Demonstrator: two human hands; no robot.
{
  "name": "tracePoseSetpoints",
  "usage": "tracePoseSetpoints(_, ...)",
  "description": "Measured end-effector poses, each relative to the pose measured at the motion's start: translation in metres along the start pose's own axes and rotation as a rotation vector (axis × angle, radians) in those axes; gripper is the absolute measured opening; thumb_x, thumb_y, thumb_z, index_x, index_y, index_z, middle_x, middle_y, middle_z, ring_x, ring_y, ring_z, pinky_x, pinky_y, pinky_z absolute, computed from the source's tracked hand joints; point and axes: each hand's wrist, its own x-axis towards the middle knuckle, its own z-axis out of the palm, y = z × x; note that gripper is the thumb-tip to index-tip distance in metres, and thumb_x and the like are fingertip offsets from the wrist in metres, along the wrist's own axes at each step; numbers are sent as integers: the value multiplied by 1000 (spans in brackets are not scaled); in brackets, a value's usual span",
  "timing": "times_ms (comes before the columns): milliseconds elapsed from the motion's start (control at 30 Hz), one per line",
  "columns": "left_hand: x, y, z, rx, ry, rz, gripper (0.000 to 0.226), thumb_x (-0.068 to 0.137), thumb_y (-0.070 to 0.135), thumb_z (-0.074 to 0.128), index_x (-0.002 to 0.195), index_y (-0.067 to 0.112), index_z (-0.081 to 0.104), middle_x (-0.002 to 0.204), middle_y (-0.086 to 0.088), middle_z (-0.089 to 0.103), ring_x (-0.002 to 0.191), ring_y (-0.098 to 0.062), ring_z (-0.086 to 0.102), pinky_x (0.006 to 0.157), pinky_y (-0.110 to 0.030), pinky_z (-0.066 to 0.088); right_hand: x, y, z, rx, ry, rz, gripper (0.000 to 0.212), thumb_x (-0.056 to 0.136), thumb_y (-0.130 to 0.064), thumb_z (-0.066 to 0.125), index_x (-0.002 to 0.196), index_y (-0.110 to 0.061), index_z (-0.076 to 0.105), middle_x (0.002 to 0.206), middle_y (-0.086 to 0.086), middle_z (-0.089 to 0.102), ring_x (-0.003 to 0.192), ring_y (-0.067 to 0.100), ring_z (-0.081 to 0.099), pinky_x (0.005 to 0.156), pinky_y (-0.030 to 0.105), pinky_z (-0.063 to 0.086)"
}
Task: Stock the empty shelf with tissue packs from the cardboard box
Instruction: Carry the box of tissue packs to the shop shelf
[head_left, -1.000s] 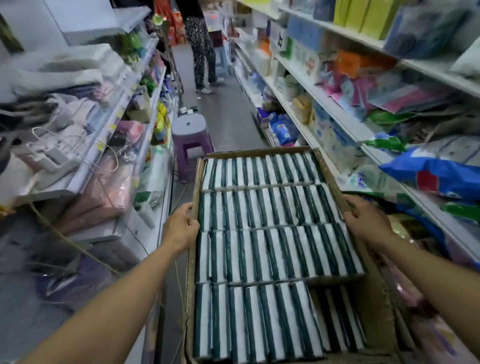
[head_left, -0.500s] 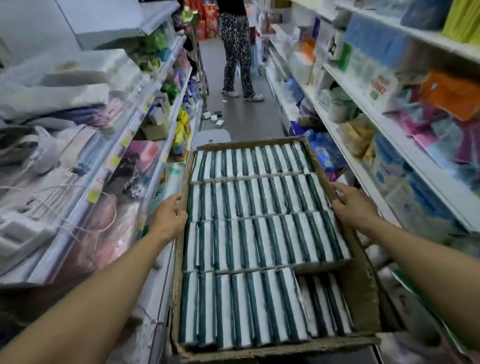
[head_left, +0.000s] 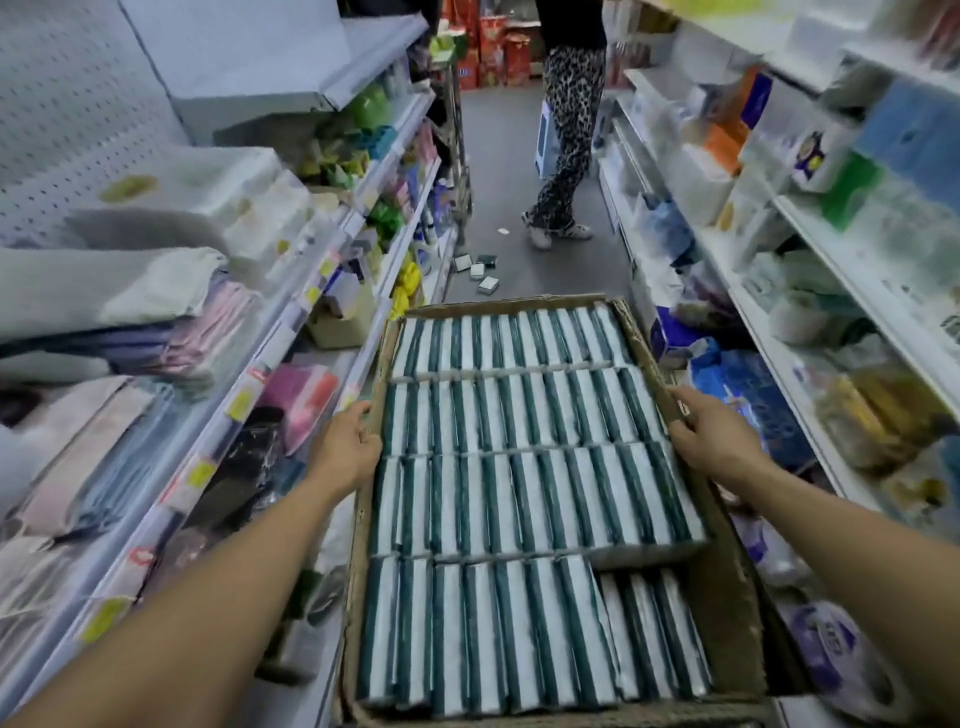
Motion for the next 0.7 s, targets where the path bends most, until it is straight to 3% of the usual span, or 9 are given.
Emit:
tracePoseSetpoints(100,74,2,10,17,7,4,53,93,6,53,143,21,46,101,-2,68,68,-13,59,51,-20,43,76,-16,20,-18,-12,-8,48,83,-24,47,131,-34,50,108,8,69,97,32,64,78,40,51)
tracePoseSetpoints(200,157,6,13,-2,-1,5,53,91,3,52,142,18,48,104,-11,70,59,-7,53,45,-15,36,149,-38,38,-1,-4,19,48,87,-17,53,133,-30,50,106,9,70,95,31,64,78,37,51)
tracePoseSetpoints(300,232,9,10,29,14,6,54,88,7,54,141,18,51,96,-13,70,73,-21,61,64,-27,50,213,-61,51,20,2,33,48,90,-13,54,136,-25,50,107,9,71,97,31,64,78,35,46)
tracePoseSetpoints(433,322,11,13,75,16,-10,53,87,12,55,139,19,51,102,-12,70,97,-29,64,86,-37,52,291,-87,66,35,8,25,49,90,-13,52,137,-26,48,108,11,69,97,35,63,81,40,50)
tracePoseSetpoints(567,392,9,26,133,-10,-35,54,89,14,55,142,21,49,101,-17,69,99,-34,63,90,-44,52,358,-97,89,59,-29,23,51,86,-18,50,134,-35,43,114,9,68,99,34,63,84,47,52)
tracePoseSetpoints(700,455,1,45,120,-5,-62,56,91,14,55,145,24,45,95,-11,69,91,-30,63,85,-35,51,424,-105,117,29,-54,14,50,87,-16,50,134,-33,44,113,10,68,98,35,63,84,46,52)
